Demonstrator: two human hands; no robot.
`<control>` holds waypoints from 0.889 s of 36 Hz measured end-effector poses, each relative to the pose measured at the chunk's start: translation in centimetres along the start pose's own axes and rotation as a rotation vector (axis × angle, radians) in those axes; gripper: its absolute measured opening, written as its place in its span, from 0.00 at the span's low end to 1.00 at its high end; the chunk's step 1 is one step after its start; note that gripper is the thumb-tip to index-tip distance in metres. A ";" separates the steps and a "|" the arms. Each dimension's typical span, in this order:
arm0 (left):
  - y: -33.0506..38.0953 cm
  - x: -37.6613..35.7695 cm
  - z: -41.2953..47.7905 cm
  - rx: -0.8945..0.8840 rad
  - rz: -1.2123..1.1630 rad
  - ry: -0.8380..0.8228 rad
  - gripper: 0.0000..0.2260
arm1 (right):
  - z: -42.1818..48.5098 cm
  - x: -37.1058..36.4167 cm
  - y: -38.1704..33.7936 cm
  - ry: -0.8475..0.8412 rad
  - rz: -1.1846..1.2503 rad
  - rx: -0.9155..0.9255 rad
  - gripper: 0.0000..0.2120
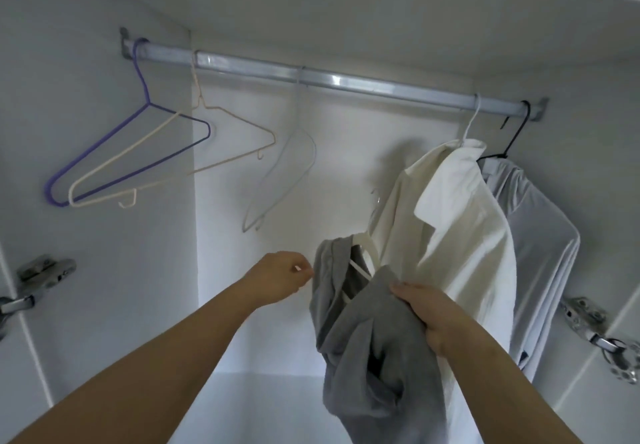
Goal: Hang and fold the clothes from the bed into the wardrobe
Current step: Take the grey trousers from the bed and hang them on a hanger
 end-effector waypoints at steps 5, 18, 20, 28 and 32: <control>3.2 1.1 0.8 -0.025 -0.197 -0.012 0.08 | 0.9 1.2 -4.6 0.068 0.096 0.104 0.09; 7.8 4.1 1.6 -0.027 -0.540 -0.038 0.08 | 2.7 3.1 -15.8 0.117 0.399 0.373 0.09; 8.1 4.1 1.7 -0.029 -0.538 -0.043 0.07 | 3.7 3.4 -17.2 0.137 0.371 0.421 0.09; 7.8 3.7 1.9 0.010 -0.559 -0.052 0.08 | 8.6 3.2 -18.0 0.110 0.286 0.370 0.09; 7.3 3.5 1.9 0.020 -0.579 -0.074 0.13 | 10.5 2.6 -15.8 0.090 0.226 0.295 0.11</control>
Point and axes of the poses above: each hand's wrist, its own z-axis towards the middle knuckle, its own x-axis out of the back of the hand, y = z × x, the point moved 8 cm from there along z, towards the middle knuckle, and after that the axes turned 12 degrees about x, right-handed, at the moved point
